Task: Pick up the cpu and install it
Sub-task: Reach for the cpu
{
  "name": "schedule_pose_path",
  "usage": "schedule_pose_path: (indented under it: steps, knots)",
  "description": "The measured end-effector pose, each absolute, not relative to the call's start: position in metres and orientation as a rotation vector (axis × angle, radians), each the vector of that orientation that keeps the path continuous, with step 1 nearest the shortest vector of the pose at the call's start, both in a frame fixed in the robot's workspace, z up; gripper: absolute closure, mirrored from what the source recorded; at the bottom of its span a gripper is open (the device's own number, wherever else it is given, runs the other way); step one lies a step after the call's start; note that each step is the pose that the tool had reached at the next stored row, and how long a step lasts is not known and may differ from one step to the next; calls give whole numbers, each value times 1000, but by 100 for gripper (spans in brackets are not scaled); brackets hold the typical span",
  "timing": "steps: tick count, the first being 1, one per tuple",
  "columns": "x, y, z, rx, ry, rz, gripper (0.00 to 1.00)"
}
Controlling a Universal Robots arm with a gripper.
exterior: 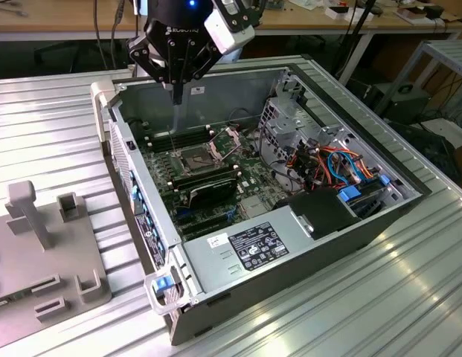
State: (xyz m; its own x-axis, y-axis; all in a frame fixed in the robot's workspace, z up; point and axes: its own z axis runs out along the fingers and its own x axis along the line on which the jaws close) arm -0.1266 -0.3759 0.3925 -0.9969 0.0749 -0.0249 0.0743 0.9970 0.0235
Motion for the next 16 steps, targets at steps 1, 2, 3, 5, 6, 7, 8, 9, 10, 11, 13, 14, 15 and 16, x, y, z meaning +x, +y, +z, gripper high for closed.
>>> schedule_pose_path:
  steps: [1, 2, 3, 5, 6, 7, 8, 9, 10, 11, 13, 14, 15, 16]
  knots:
    - [-128, -376, 393, 116, 3113, 35, 89]
    - [-129, -376, 393, 116, 3113, 35, 89]
    - [-131, -376, 393, 116, 3113, 35, 89]
    - [-134, -376, 393, 116, 3113, 35, 89]
    - [-135, -376, 393, 116, 3113, 35, 89]
    - [-137, -376, 392, 116, 3113, 35, 89]
    - [-140, -376, 392, 116, 3113, 35, 89]
    - [-143, -376, 392, 116, 3113, 35, 89]
    - [-145, -376, 392, 116, 3113, 35, 89]
    - [-146, -376, 392, 116, 3113, 35, 89]
    - [-150, -376, 392, 116, 3113, 35, 89]
    - [-152, -376, 392, 116, 3113, 35, 89]
    - [-154, -376, 392, 116, 3113, 35, 89]
    - [-156, -376, 392, 116, 3113, 35, 89]
